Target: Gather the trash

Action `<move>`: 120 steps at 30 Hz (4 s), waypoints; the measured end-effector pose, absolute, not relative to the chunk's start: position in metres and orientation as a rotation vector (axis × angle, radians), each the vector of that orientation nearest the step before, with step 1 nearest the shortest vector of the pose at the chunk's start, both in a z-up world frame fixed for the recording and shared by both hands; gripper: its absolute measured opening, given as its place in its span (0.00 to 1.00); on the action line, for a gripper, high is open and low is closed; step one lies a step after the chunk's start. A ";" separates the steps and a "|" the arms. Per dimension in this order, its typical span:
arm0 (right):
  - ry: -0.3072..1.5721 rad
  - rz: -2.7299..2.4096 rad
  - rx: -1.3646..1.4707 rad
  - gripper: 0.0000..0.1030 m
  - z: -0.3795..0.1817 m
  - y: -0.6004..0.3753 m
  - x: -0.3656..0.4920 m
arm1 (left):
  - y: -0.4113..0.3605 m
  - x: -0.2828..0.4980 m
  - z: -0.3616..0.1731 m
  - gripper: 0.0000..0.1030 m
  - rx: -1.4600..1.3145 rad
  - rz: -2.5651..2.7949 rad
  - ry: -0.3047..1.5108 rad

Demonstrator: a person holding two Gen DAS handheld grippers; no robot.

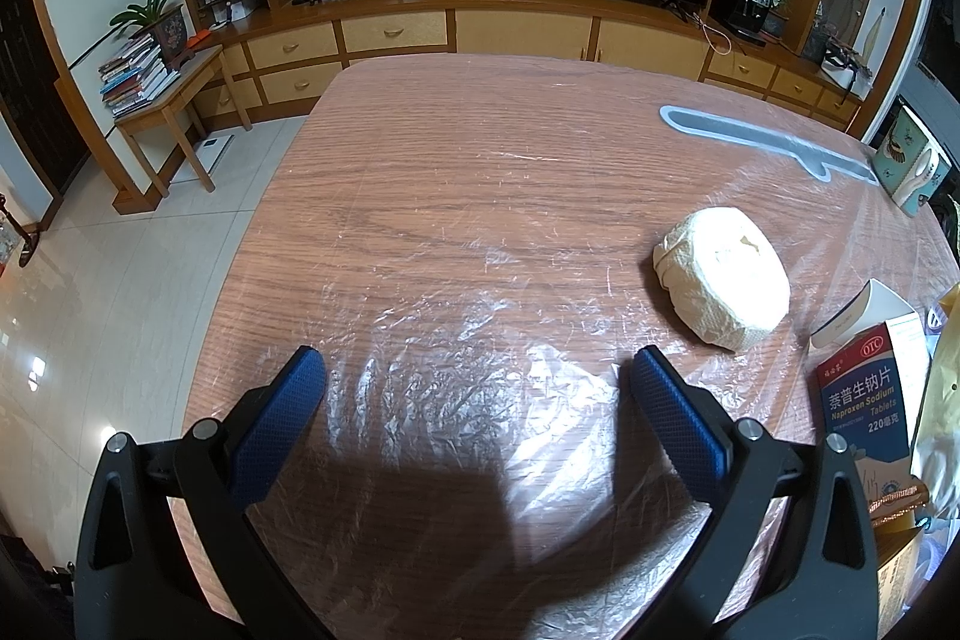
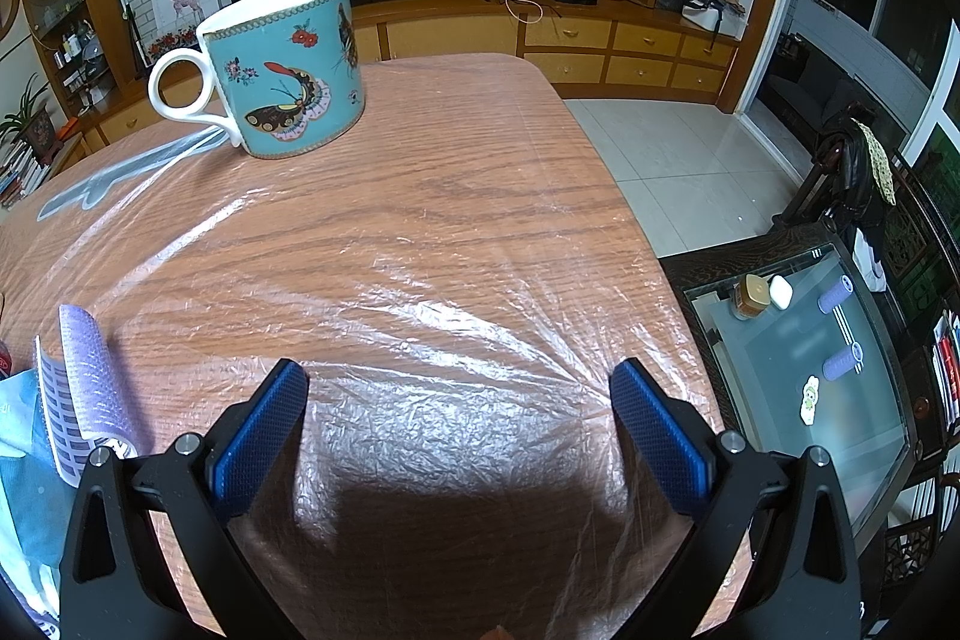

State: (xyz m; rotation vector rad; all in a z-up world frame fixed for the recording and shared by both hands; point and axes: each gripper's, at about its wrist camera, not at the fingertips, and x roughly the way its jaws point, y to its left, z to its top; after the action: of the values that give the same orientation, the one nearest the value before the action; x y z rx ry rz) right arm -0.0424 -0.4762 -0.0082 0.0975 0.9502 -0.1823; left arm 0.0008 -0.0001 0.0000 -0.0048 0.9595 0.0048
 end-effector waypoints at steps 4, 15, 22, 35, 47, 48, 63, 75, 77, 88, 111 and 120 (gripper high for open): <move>0.952 -0.180 0.096 0.96 -0.008 -0.475 -0.042 | -0.001 0.002 0.000 0.99 -0.008 0.012 0.959; 0.864 -0.140 0.146 0.96 0.058 -0.461 -0.067 | 0.005 -0.025 0.039 0.99 -0.028 -0.071 0.926; 0.827 0.106 0.074 0.96 0.101 -0.367 -0.117 | -0.042 -0.095 0.072 0.99 0.050 -0.271 0.881; 0.890 0.176 -0.248 0.92 0.051 -0.242 -0.152 | -0.100 -0.125 0.037 0.99 0.198 -0.363 0.909; 0.900 0.093 -0.366 0.68 0.025 -0.229 -0.133 | -0.097 -0.113 0.017 0.72 0.189 -0.373 0.960; 0.905 0.104 -0.352 0.65 0.025 -0.230 -0.133 | -0.095 -0.114 0.015 0.67 0.187 -0.377 0.966; 0.947 0.200 0.034 0.52 0.053 -0.278 -0.156 | -0.057 -0.126 0.040 0.57 0.089 -0.406 0.951; 0.907 0.218 0.124 0.52 0.087 -0.276 -0.199 | -0.049 -0.149 0.070 0.57 0.043 -0.518 0.904; 0.908 0.227 0.127 0.52 0.086 -0.274 -0.205 | -0.051 -0.154 0.072 0.57 0.047 -0.532 0.904; 0.935 0.348 0.094 0.52 0.076 -0.269 -0.219 | -0.063 -0.187 0.078 0.57 0.058 -0.462 0.902; 1.023 0.553 -0.003 0.52 0.047 -0.280 -0.284 | -0.116 -0.268 0.050 0.57 0.106 -0.457 0.987; 1.077 0.566 -0.018 0.52 0.024 -0.281 -0.296 | -0.126 -0.282 0.030 0.57 0.145 -0.489 1.029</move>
State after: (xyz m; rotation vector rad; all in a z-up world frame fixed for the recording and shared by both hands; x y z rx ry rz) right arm -0.2960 -0.2805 0.0241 -0.0184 1.0767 0.5656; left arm -0.2819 -0.1257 0.0296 0.1451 1.0291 -0.4894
